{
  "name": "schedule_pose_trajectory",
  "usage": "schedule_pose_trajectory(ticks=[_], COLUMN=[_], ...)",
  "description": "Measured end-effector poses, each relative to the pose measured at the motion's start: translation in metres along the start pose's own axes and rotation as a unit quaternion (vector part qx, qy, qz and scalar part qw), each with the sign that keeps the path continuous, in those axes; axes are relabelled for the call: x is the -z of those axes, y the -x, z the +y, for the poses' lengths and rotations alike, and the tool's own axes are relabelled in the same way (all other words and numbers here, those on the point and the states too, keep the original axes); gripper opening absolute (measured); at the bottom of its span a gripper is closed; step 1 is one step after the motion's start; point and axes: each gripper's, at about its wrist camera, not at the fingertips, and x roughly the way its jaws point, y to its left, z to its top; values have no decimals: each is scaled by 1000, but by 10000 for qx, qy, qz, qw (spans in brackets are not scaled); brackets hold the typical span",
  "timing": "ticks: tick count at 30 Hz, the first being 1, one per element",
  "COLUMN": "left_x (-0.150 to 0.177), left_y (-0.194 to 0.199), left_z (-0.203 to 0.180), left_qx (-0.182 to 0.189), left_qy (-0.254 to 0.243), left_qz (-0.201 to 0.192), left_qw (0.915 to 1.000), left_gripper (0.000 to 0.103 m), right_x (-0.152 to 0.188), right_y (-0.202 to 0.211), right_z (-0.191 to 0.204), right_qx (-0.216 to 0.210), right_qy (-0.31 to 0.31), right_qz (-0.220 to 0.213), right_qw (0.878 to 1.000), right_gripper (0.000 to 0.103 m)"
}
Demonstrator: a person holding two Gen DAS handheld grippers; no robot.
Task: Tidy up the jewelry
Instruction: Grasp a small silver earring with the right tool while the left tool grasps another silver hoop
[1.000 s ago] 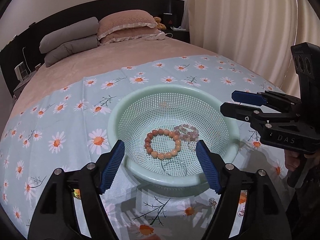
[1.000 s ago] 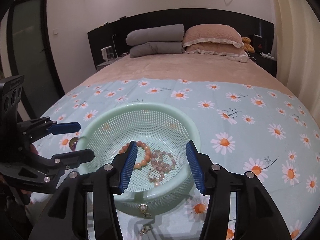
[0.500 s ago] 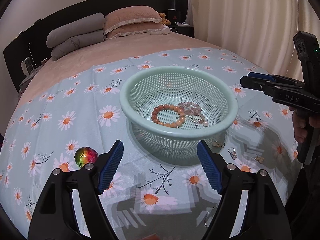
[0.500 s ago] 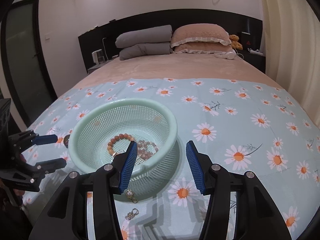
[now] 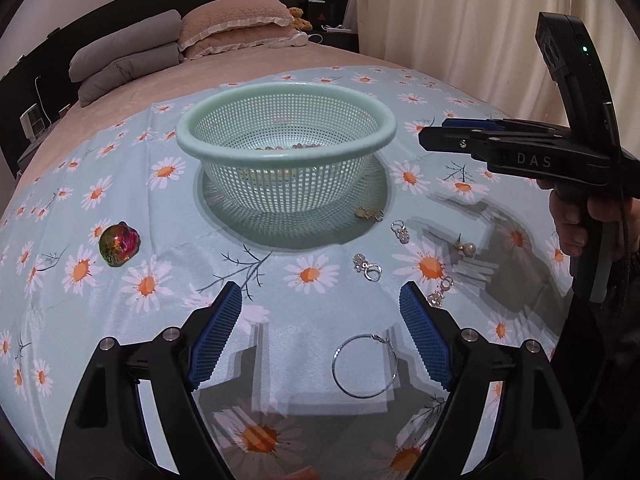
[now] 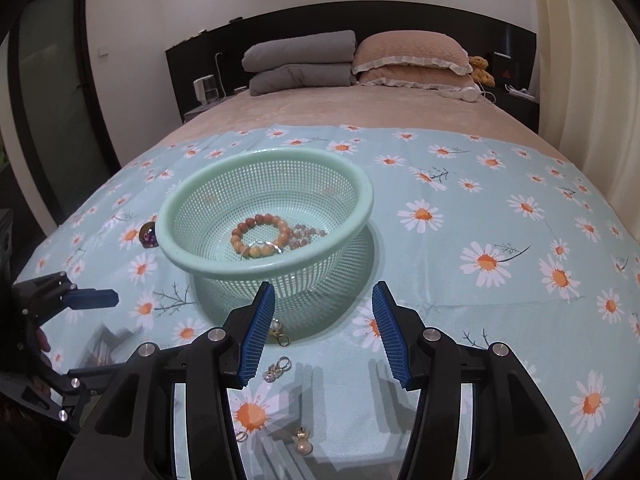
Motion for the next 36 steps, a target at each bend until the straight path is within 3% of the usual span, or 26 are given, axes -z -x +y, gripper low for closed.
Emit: schedule_pose_trajectory(ticks=[15, 18, 24, 26, 28, 32, 36], left_x=[35, 38, 40, 41, 40, 39, 39], left_y=[-29, -30, -30, -32, -31, -29, -29], left_z=[-24, -28, -31, -33, -33, -26, -25], left_qx=[273, 226, 168, 107, 122, 42, 35], left_qy=[-158, -279, -372, -450, -450, -306, -284], left_qz=[240, 207, 220, 225, 216, 184, 192], left_qw=[9992, 9991, 9989, 9987, 9987, 9994, 9994], left_gripper=[80, 80, 80, 80, 74, 59, 58], right_x=[40, 46, 48, 48, 49, 49, 49], right_y=[-49, -55, -55, -55, -55, -55, -54], right_z=[21, 25, 27, 28, 29, 30, 31], right_qx=[-202, -74, -44, -81, -98, -83, -62], right_qy=[110, 257, 286, 304, 346, 383, 391], right_qz=[829, 914, 892, 899, 891, 871, 843], right_qw=[9963, 9955, 9956, 9955, 9954, 9954, 9957], right_gripper=[47, 38, 32, 23, 14, 12, 10])
